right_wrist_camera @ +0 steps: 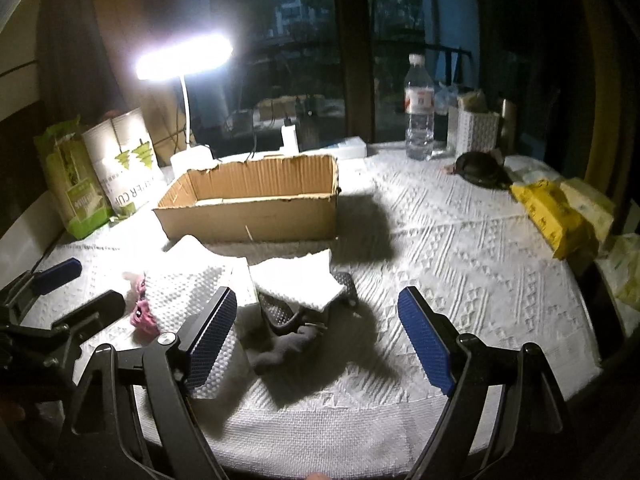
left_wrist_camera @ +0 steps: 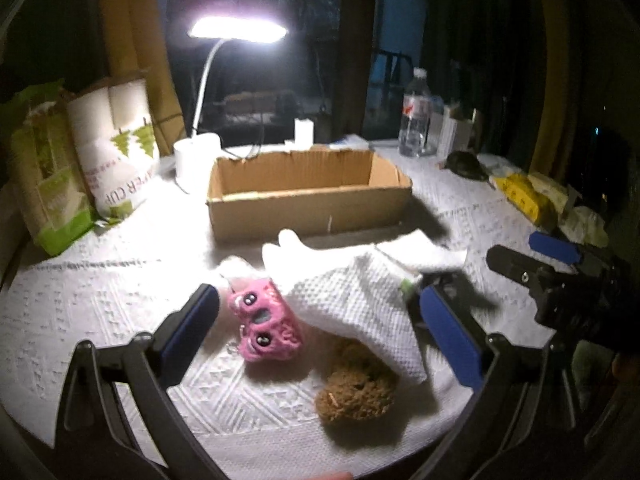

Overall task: Organize soft objects
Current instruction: 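Grasp the white textured cloth with the left tool while the right tool grasps the tissue pack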

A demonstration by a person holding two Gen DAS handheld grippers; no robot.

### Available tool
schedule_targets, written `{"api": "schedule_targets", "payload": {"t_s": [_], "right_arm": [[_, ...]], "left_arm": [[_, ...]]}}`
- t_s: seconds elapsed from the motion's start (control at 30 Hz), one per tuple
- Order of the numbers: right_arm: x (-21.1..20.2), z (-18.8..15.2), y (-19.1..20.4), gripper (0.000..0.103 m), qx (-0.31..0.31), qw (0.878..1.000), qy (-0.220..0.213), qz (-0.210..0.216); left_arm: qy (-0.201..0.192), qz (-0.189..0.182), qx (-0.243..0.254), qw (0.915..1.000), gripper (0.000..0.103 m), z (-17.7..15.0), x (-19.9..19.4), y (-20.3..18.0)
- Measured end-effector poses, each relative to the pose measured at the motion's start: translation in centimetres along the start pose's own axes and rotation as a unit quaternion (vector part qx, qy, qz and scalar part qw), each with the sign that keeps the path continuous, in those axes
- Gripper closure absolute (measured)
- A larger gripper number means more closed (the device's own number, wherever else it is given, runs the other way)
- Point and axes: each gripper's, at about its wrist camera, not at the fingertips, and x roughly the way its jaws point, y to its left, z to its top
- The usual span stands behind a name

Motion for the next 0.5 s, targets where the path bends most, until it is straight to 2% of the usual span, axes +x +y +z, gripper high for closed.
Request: {"api": "schedule_targets", "payload": {"t_s": [0.2, 0.27, 0.33, 0.43, 0.5], "right_arm": [[1.6, -0.1, -0.4, 0.017, 0.001, 1.000, 0.018, 0.011], [2.1, -0.2, -0.5, 0.017, 0.000, 1.000, 0.021, 0.017], [2.6, -0.3, -0.6, 0.017, -0.004, 0.999, 0.026, 0.022], [3.4, -0.3, -0.7, 0.017, -0.004, 0.999, 0.036, 0.030], [3.8, -0.1, -0.7, 0.017, -0.006, 0.999, 0.037, 0.036]], "left_arm": [[0.024, -0.009, 0.016, 0.9995, 0.003, -0.1, 2.1, -0.6], [0.036, -0.009, 0.018, 0.9991, 0.012, -0.1, 3.1, -0.7], [0.052, -0.008, 0.017, 0.9985, 0.015, -0.1, 4.2, -0.7], [0.066, -0.010, 0.013, 0.9977, 0.030, -0.1, 5.4, -0.5], [0.076, -0.010, 0.013, 0.9970, 0.036, 0.0, 6.1, -0.5]]}}
